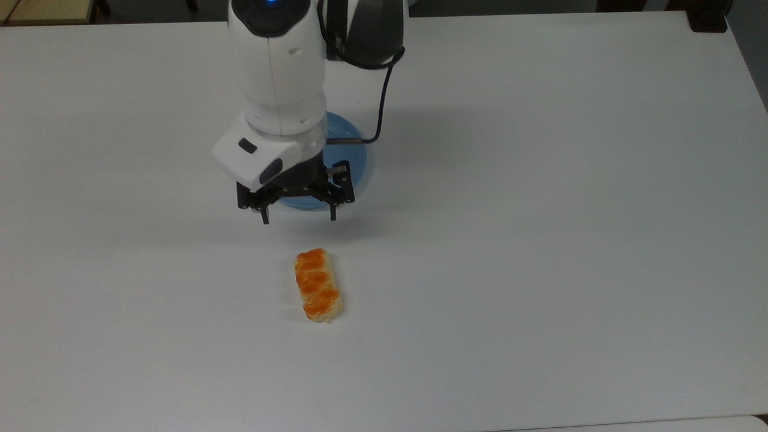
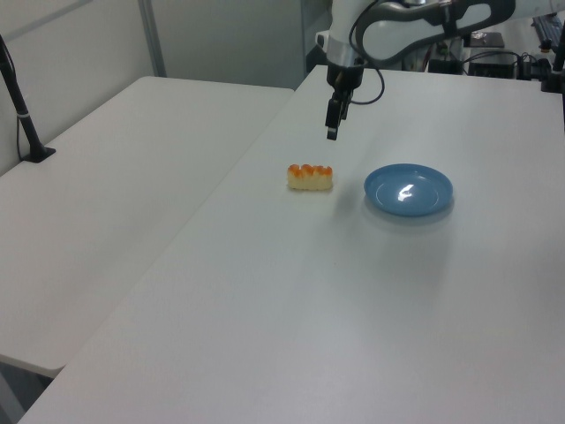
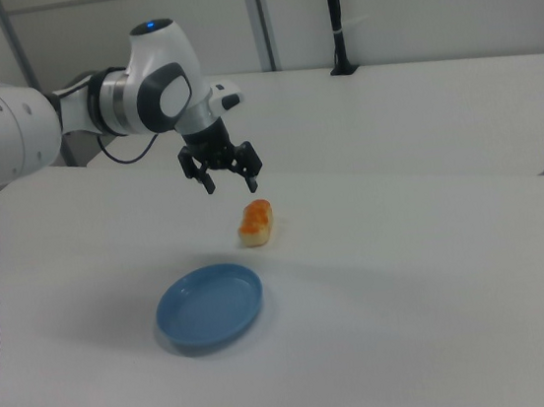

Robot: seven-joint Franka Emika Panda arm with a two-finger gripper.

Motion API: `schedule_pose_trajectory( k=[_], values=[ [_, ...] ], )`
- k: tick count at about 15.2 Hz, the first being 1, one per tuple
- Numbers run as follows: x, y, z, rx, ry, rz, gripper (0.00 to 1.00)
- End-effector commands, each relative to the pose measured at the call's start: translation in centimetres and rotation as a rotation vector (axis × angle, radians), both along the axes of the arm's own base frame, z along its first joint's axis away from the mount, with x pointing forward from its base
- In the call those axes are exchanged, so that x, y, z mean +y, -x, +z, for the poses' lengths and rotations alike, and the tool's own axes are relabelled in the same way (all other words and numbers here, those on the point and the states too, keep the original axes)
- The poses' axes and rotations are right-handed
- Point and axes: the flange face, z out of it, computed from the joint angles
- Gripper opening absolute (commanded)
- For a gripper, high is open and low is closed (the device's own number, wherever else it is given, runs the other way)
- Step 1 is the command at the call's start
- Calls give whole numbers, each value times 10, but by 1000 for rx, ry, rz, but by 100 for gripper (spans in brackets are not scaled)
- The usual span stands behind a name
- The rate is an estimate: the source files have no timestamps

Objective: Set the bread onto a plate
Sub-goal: 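Move the open gripper over the plate toward the bread roll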

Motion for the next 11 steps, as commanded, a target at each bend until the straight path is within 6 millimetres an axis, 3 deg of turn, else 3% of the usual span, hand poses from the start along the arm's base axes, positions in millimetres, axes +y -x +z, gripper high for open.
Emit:
schedule_pose_trajectory(
  k=[1, 5, 11],
  values=[
    [7, -17, -20, -33, 18, -3, 100],
    [3, -32, -58, -4, 42, -6, 100],
    [13, -44, -96, -6, 52, 0, 100]
  ],
)
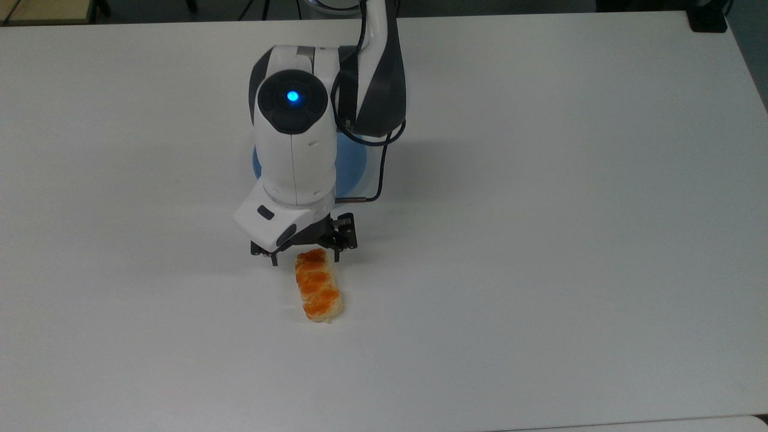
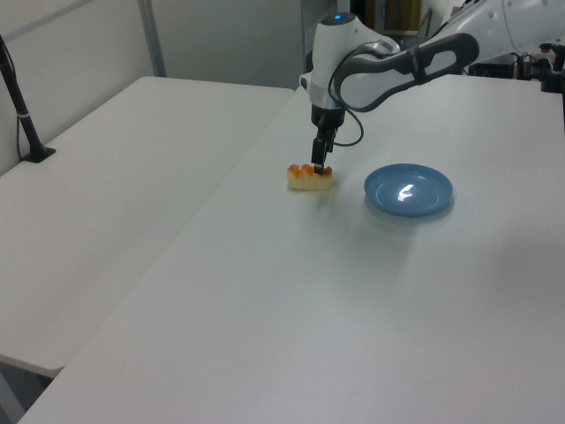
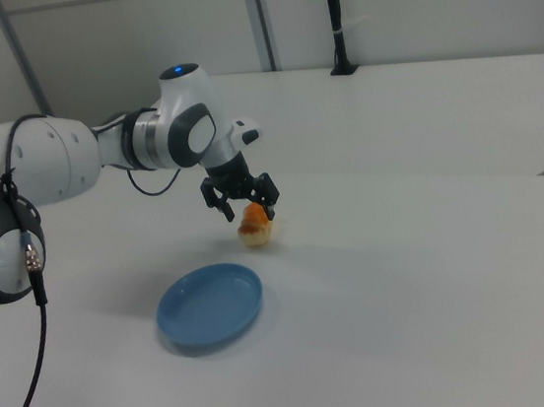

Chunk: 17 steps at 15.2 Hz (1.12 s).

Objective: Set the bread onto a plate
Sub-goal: 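Lower the gripper onto the bread roll and close on it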

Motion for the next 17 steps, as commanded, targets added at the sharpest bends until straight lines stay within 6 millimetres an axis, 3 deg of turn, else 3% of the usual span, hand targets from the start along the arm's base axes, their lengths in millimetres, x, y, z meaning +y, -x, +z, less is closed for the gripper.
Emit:
schedule_pose_trajectory(
  k=[1, 6, 13, 17],
  values=[
    [17, -11, -19, -38, 28, -9, 100],
    [19, -14, -36, -58, 48, -29, 99],
    [15, -16, -34, -67, 69, -33, 61],
    [9, -15, -29, -63, 78, -36, 61]
  ],
)
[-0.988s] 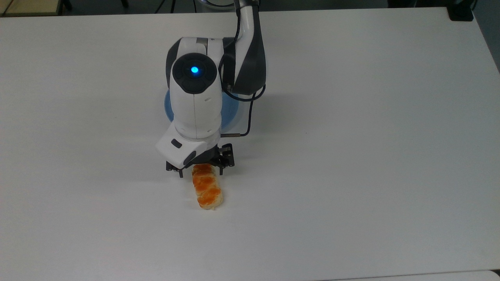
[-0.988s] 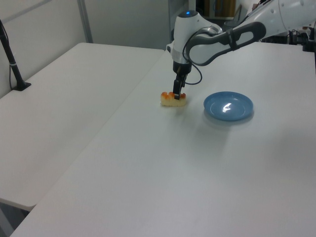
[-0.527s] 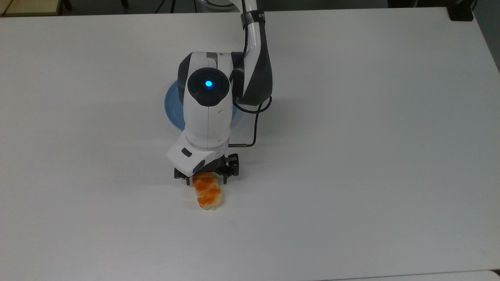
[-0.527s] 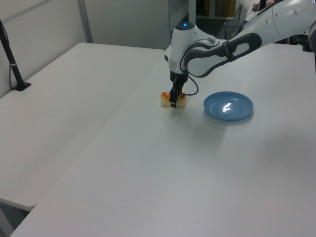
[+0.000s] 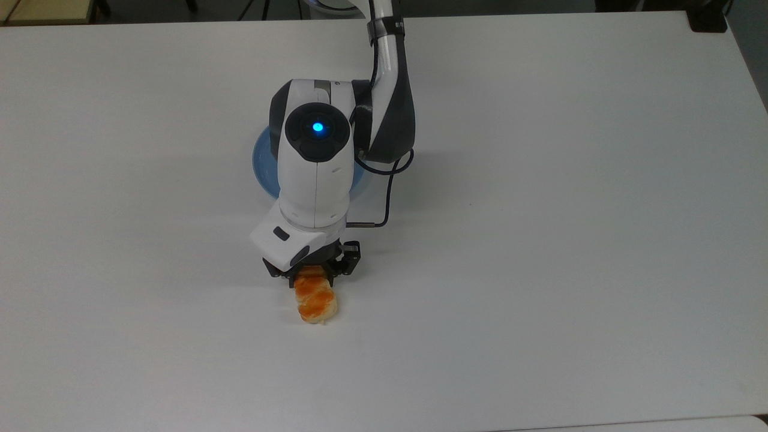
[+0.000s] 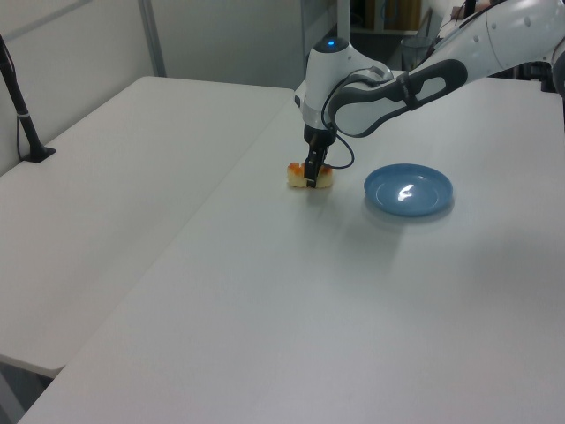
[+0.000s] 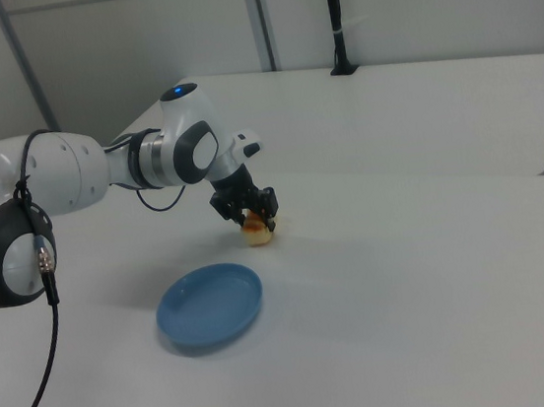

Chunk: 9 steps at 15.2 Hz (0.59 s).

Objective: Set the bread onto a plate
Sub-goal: 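Lower the gripper onto the bread roll and close on it, then lift the bread roll and carry it over the blue plate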

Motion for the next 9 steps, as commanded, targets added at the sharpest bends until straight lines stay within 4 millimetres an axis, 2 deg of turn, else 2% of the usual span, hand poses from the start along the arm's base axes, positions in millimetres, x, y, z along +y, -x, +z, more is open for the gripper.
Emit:
schedule_pose_trajectory(
  k=[1, 2, 4, 7, 9],
  values=[
    [-5, -2, 12, -19, 40, -14, 61],
    [-5, -2, 25, -29, 38, -16, 61],
    [-4, 4, 65, -49, 28, -18, 61],
    [-2, 23, 93, -49, 3, -20, 61],
    [-3, 45, 104, -31, -7, -19, 61]
  ],
)
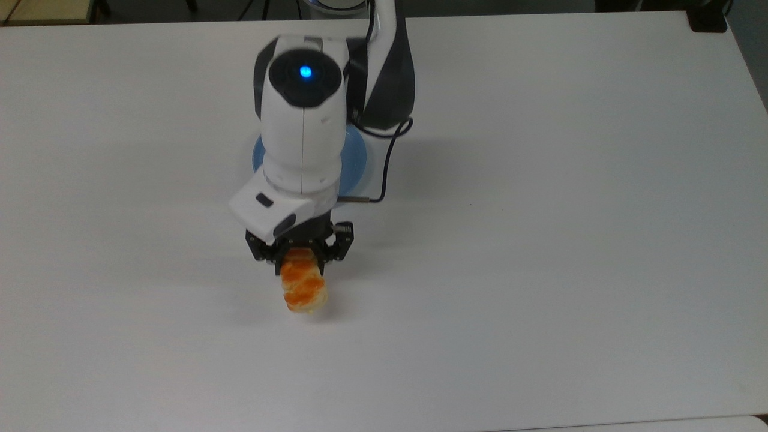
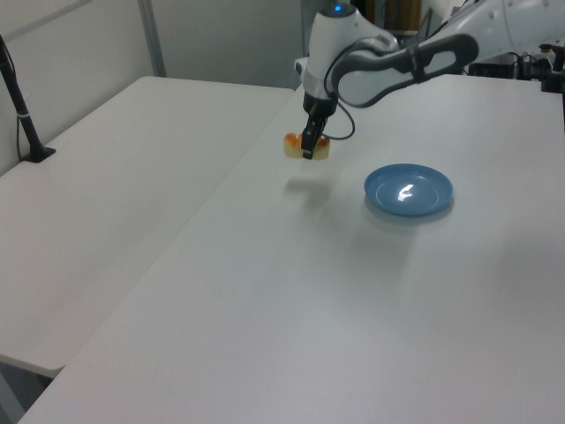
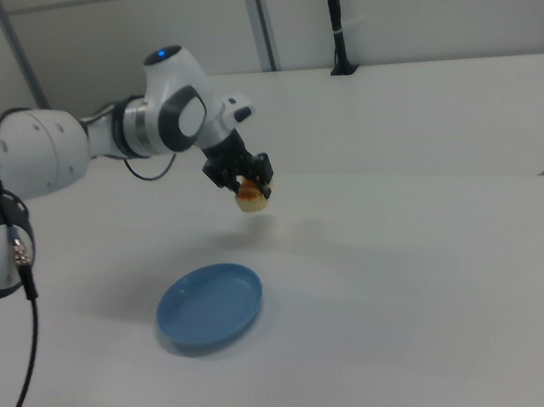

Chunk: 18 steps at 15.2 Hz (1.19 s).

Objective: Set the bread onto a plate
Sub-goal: 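Lift the bread roll and carry it over the blue plate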

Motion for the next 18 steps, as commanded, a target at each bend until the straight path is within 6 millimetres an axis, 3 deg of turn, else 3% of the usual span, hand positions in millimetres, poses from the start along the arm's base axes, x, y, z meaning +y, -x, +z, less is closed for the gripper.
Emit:
schedule_pose_trajectory(
  k=[1, 5, 11, 14, 18],
  values=[
    [2, 54, 30, 46, -16, -6, 61],
    [6, 108, 53, 72, -44, -5, 61],
    [9, 161, 21, 171, -59, -10, 61],
    [3, 183, 16, 193, -80, -28, 61],
    [6, 196, -7, 228, -101, -54, 64]
  ],
)
